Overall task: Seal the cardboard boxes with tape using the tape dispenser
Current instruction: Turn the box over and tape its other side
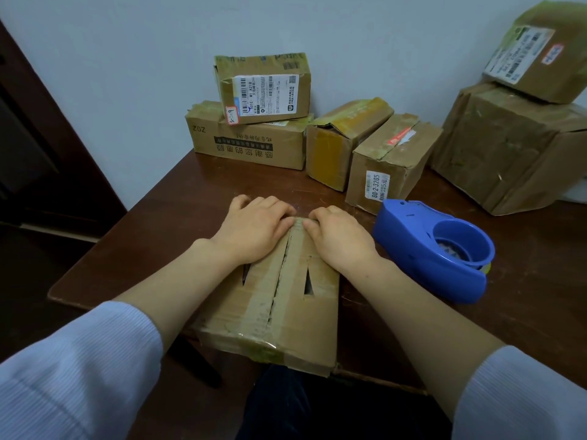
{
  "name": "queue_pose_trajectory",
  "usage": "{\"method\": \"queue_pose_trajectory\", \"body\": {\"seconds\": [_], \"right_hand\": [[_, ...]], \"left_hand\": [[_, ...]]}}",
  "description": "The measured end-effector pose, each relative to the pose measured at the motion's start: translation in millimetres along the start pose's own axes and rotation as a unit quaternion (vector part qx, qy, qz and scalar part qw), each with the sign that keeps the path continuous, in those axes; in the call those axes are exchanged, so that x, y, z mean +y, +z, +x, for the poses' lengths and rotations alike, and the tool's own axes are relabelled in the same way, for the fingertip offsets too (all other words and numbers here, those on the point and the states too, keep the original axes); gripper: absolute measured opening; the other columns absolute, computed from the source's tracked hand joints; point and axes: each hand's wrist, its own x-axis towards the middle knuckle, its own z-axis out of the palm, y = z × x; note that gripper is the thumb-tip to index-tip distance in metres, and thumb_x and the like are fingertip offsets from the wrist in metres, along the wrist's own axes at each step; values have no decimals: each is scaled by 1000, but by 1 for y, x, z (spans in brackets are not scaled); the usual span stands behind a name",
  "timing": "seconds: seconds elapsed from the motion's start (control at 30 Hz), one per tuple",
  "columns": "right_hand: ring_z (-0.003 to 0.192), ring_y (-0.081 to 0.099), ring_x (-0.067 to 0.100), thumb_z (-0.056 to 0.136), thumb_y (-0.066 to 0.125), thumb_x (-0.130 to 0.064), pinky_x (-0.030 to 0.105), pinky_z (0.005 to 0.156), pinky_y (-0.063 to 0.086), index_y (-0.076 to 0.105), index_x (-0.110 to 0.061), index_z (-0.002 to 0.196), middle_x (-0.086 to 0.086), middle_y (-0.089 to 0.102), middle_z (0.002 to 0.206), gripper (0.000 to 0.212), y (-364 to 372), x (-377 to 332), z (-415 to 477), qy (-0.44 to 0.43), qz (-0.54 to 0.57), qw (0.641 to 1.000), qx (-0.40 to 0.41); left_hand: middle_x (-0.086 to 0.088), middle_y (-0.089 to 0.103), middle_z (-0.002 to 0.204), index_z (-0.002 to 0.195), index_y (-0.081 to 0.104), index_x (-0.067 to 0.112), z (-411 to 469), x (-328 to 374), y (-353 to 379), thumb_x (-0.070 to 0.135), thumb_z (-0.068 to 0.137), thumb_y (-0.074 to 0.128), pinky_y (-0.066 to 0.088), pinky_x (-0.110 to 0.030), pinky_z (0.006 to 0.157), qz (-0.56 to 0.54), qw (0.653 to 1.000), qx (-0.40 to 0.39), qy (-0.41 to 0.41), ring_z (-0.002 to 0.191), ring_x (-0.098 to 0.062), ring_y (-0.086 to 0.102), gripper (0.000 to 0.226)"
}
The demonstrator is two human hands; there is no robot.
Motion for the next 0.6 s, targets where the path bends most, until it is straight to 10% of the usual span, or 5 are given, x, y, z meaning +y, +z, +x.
{"method": "queue_pose_trajectory", "body": {"seconds": [0.2, 0.4, 0.6], "right_hand": [[115, 51, 20, 100, 37, -42, 33, 93, 42, 56, -20, 128, 3, 56, 124, 40, 4, 4, 5, 24, 80, 996, 10], [119, 52, 13, 90, 61, -36, 40, 104, 43, 65, -23, 120, -4, 62, 125, 33, 9, 15, -2, 117, 391, 912, 48], [92, 59, 7, 94, 56, -35, 24, 79, 49, 68, -23, 104, -8, 66, 98, 20, 17, 14, -4, 143, 454, 876, 72]], "left_hand": [[3, 64, 110, 117, 63, 19, 3, -15, -9, 44, 99, 41, 41, -30, 86, -149, 986, -48, -52, 103, -15, 56, 39], [14, 67, 93, 100, 72, 24, -6, -30, -1, 33, 95, 56, 46, -8, 63, -425, 884, 29, -190, 81, 5, 61, 19], [11, 71, 96, 104, 73, 21, -13, -30, 6, 31, 90, 63, 50, -9, 63, -496, 829, 75, -247, 78, 4, 64, 20]]}}
